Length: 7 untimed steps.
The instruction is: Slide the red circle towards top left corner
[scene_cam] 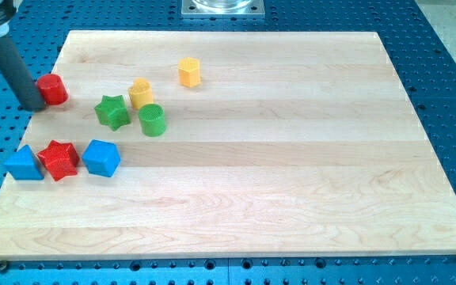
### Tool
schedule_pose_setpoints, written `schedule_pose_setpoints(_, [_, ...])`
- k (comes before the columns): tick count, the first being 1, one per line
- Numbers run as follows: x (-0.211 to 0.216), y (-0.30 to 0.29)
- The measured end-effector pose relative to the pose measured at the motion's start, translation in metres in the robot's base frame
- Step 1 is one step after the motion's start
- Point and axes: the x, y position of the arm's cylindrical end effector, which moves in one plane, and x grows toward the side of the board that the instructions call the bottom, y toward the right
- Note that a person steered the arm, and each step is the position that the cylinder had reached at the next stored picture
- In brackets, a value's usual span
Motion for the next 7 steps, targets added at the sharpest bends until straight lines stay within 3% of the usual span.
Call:
schedule_pose_setpoints(2, [-0.055,0.002])
schedule_pose_setpoints(3, [-0.051,0.005])
schedule_pose_setpoints(5, [0.013,0.005])
schedule_pose_setpoints(6, [0.018,0.019])
schedule_pose_setpoints(7, [-0.035,0.038])
